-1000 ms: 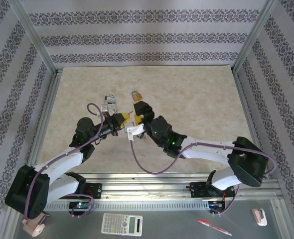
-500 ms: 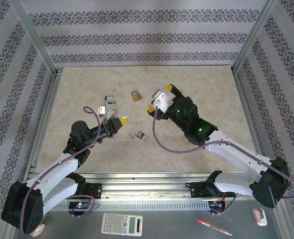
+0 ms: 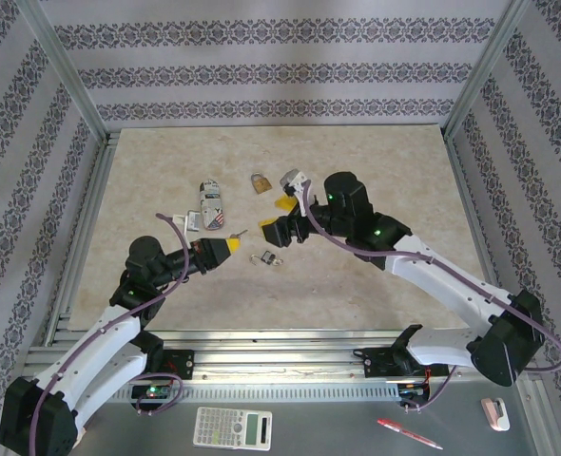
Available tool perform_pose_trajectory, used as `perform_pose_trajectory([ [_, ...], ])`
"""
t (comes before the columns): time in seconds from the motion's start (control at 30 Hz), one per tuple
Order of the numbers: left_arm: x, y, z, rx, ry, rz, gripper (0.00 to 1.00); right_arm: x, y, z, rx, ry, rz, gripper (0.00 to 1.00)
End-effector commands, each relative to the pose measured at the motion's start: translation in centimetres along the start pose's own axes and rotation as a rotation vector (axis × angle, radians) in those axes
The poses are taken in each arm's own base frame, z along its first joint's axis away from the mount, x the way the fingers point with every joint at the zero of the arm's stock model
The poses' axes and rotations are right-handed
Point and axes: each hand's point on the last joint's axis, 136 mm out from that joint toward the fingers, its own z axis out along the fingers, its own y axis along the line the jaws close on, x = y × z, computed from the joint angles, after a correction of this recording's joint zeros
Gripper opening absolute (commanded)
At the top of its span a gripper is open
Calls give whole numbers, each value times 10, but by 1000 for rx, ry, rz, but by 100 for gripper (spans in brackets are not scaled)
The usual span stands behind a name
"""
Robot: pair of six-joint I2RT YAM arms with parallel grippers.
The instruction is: Unlock with the key
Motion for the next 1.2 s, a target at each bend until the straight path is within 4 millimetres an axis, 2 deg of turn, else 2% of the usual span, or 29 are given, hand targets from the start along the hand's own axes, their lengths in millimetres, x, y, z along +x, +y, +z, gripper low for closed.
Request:
perform_pose_trajectory([
  [0.0,-4,-11,1,9,23,96,0,7,29,-3,-224,49,117,75],
  [0.03,-3,-9,1,-4,27,104,0,9,23,-3,-204,52,130,75],
  [0.13,-2,-4,1,-25,30,110,0,11,-14,-2,-52,37,179,74],
  [0.23,0,1,0,-46,29,108,0,11,-53,-1,93,32,275,81],
  [0.33,1,9,-2,-95,22,108,0,13,-84,6,218,48,327,86],
  [0.53,5,34,-7,-217,24,98,0,21,-139,41,387,128,401,90],
  [0.77,5,58,-10,-318,2,66,0,37,-208,87,548,254,416,90],
  [0.97,-2,57,-10,-338,-11,72,0,49,-250,120,610,347,393,89],
  [1.07,-6,53,-9,-331,-18,76,0,56,-270,128,666,386,373,89],
  [1.17,-9,50,-10,-331,-27,76,0,62,-283,139,681,402,377,89],
])
